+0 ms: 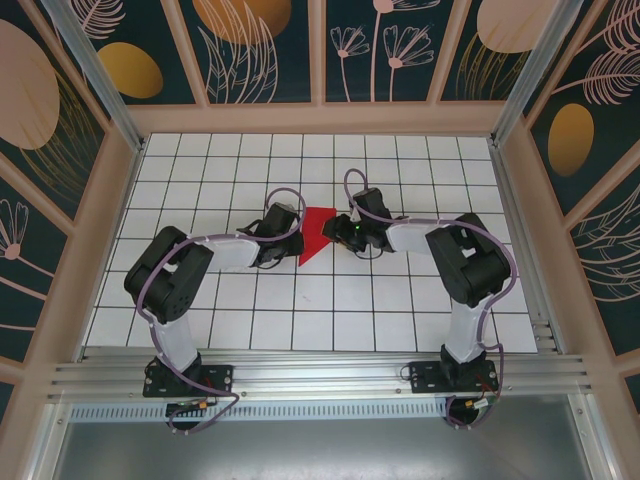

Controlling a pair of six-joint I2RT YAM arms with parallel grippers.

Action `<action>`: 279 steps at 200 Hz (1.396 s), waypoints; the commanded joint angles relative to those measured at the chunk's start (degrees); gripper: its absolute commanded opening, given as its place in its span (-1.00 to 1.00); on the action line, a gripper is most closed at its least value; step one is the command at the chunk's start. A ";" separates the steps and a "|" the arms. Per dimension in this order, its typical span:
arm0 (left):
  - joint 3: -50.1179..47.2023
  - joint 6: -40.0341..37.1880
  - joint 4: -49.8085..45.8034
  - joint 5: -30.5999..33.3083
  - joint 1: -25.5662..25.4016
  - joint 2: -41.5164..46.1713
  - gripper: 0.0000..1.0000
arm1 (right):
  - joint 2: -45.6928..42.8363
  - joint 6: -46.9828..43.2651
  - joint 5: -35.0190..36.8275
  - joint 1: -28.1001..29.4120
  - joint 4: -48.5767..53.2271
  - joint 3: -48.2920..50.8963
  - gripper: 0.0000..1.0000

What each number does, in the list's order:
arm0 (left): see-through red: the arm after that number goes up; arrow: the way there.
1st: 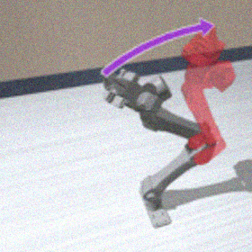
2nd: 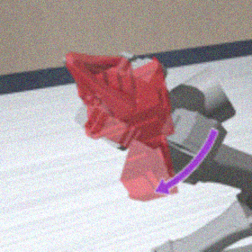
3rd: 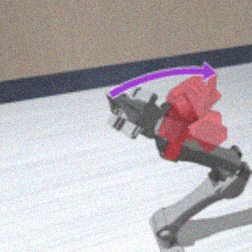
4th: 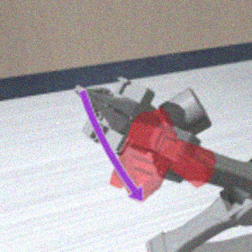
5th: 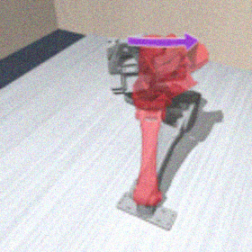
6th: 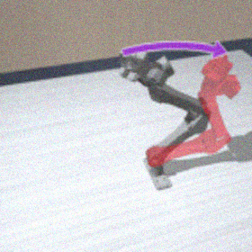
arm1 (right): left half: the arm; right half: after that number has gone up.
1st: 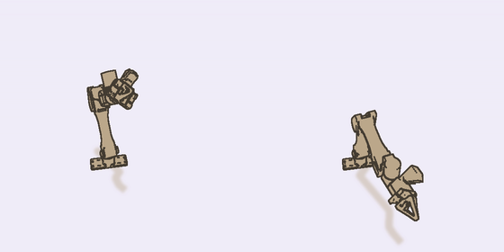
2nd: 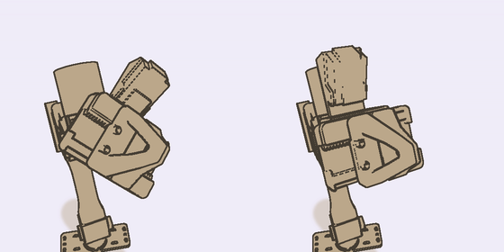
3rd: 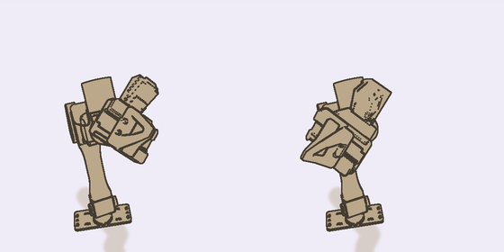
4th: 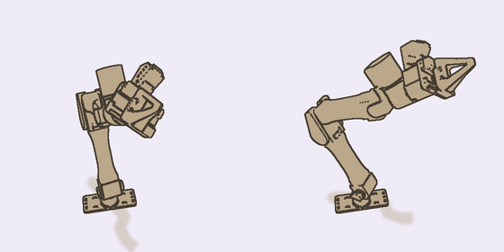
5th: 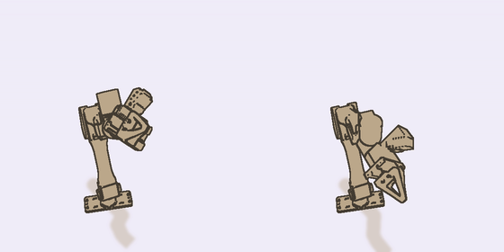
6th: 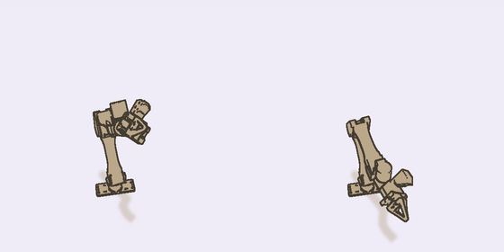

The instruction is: Fold a paper plane with a square sheet of paper (pick it up from the middle)

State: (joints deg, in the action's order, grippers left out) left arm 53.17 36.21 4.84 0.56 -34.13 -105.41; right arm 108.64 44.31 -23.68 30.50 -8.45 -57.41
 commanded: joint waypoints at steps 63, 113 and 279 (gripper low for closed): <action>0.94 0.62 -1.59 0.54 0.54 -0.57 -0.62 | 1.10 2.51 3.37 0.52 3.11 -3.29 0.00; 0.89 0.67 -1.50 0.33 0.47 -0.38 -0.61 | 2.23 3.27 3.27 0.52 4.21 -3.93 0.00; 0.46 0.98 -2.29 1.16 0.64 1.08 -0.62 | 1.49 5.47 -3.49 0.52 -1.90 -2.82 -0.06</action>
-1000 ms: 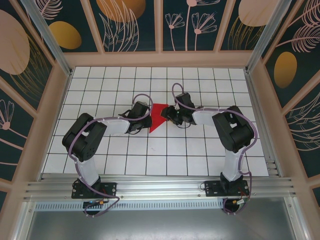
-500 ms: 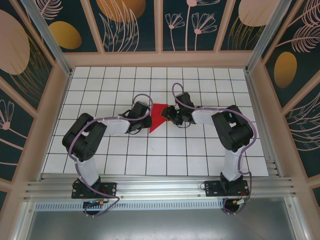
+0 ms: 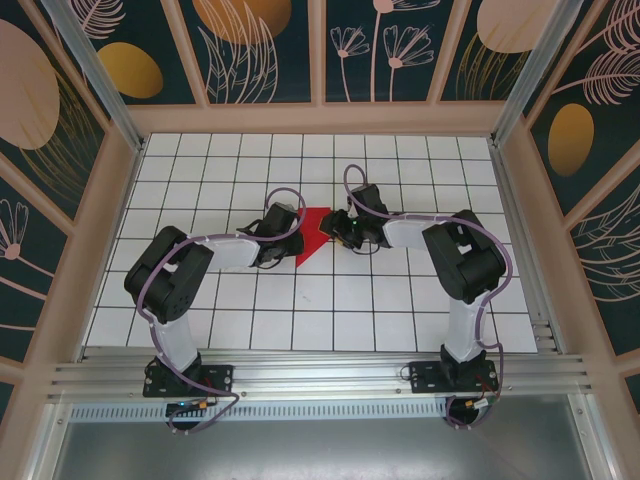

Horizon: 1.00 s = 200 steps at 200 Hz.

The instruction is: Fold a paper plane with a square sheet of paper (pick it up from the middle)

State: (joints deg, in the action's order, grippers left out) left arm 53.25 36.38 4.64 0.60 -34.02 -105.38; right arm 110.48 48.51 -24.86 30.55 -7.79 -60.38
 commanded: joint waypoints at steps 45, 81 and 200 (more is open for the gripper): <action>0.13 0.97 -2.01 1.06 0.88 1.23 -0.63 | 0.00 2.66 -4.65 0.48 -4.98 1.21 -0.12; -0.47 1.50 -1.39 0.39 1.14 1.16 -0.65 | 0.19 3.74 -6.63 0.48 -7.41 2.82 -0.17; -1.19 2.27 0.24 -2.44 1.50 1.04 -0.65 | 0.82 10.18 -6.69 2.85 -15.52 5.48 -0.12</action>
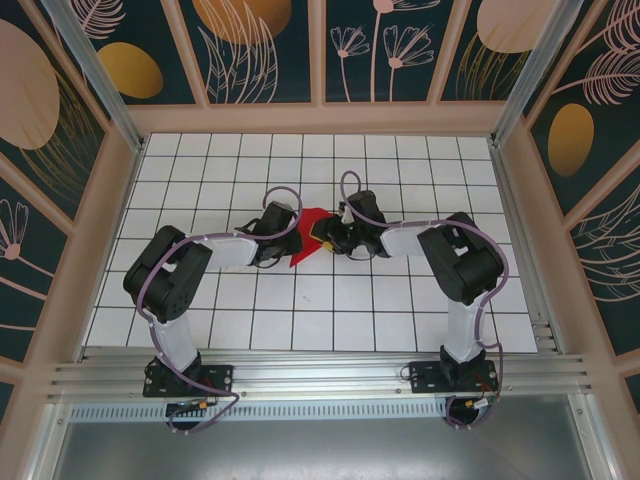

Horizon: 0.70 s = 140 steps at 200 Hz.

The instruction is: Fold a paper plane with a square sheet of paper (pick it up from the middle)

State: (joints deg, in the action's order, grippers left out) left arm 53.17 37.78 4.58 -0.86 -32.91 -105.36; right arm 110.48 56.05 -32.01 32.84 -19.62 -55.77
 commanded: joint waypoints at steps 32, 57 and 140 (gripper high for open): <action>-1.35 1.07 0.58 -1.07 0.48 1.17 -0.66 | 1.14 5.10 1.85 0.80 -6.48 2.20 -0.08; -1.49 1.23 0.64 -1.17 0.50 1.34 -0.65 | 1.55 6.12 2.48 0.83 -6.55 2.32 -0.04; -1.57 1.17 1.73 -4.03 0.70 0.66 -0.65 | 2.67 10.38 3.63 0.27 -15.13 2.76 -0.06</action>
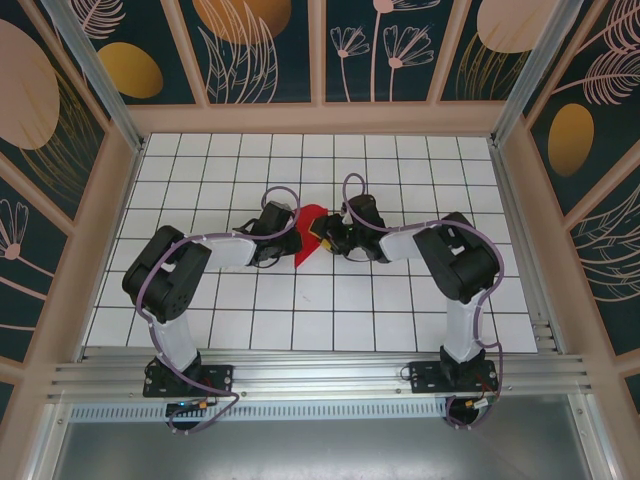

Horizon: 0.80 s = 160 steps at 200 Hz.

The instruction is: Fold a paper plane with a square sheet of paper (pick it up from the middle)

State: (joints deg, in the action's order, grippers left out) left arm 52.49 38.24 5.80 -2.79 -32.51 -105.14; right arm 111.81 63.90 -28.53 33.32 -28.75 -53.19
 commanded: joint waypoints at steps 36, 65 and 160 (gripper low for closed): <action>-0.84 0.78 0.79 -2.59 0.26 0.20 -0.65 | 1.16 3.13 -0.38 0.49 -5.38 0.48 -0.09; -0.83 0.88 0.88 -2.25 0.34 0.18 -0.64 | 0.62 4.04 -0.23 2.17 -5.06 1.97 -0.12; -1.85 0.68 0.70 -2.05 0.85 1.69 -0.63 | 2.56 -4.56 5.24 1.11 3.07 -2.59 -0.26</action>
State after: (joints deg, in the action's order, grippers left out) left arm 51.99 38.46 6.68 -4.47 -32.23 -105.12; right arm 112.66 63.96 -25.58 35.48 -28.32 -52.95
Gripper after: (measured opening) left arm 0.181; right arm 0.382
